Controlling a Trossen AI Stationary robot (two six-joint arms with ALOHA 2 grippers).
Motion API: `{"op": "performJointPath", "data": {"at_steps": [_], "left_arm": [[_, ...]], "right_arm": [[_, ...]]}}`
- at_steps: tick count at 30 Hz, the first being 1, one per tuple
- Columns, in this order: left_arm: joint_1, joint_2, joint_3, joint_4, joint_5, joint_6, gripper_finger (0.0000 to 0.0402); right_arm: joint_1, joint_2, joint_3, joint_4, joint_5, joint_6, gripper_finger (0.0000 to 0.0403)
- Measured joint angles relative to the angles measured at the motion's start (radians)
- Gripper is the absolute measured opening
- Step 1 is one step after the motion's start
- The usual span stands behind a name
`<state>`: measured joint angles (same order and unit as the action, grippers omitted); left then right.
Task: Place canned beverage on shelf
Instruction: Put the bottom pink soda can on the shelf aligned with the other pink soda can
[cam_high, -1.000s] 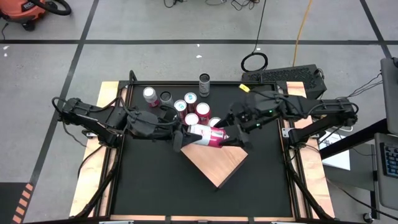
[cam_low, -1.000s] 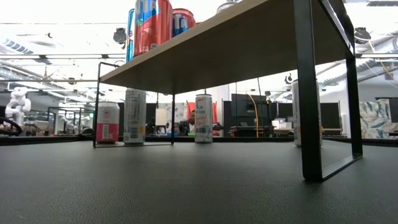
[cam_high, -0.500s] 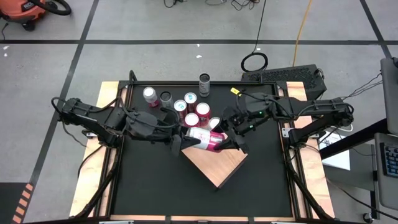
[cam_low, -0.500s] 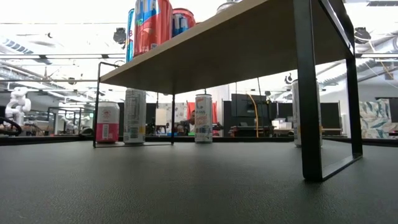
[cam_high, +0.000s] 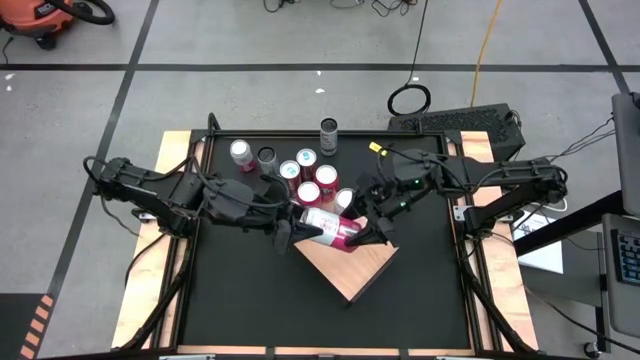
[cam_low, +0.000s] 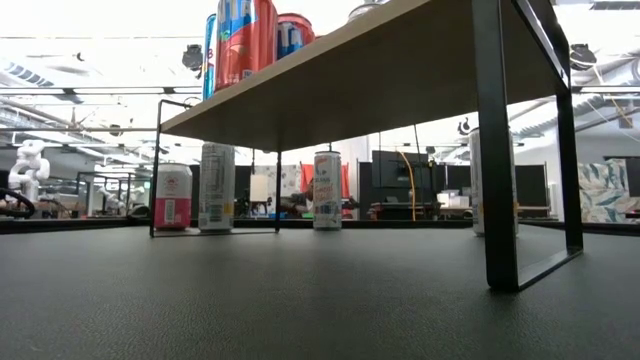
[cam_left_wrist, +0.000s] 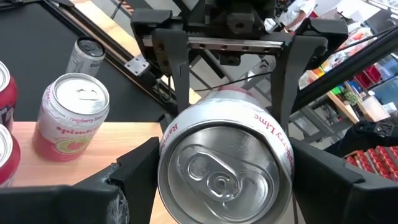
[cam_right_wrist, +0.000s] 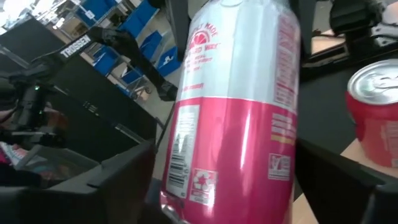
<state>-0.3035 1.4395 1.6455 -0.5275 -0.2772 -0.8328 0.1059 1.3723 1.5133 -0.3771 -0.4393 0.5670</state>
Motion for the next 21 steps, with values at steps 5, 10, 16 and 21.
{"op": "performJointPath", "data": {"at_steps": [5,10,16,21], "left_arm": [[0.001,0.001,0.000,-0.001,0.001,-0.011,0.0287],[0.001,0.001,0.000,0.000,-0.004,-0.018,0.0287],[0.001,0.001,0.000,-0.002,-0.012,-0.018,0.0288],[0.001,0.001,0.000,-0.002,-0.014,-0.022,0.0289]], "right_arm": [[0.000,0.011,0.000,0.005,-0.014,-0.004,0.0360],[0.000,0.017,0.000,0.006,-0.008,-0.015,0.0336],[0.001,0.018,0.000,0.003,0.016,-0.027,0.0292],[0.000,0.017,0.000,0.002,0.017,-0.029,0.0271]]}}
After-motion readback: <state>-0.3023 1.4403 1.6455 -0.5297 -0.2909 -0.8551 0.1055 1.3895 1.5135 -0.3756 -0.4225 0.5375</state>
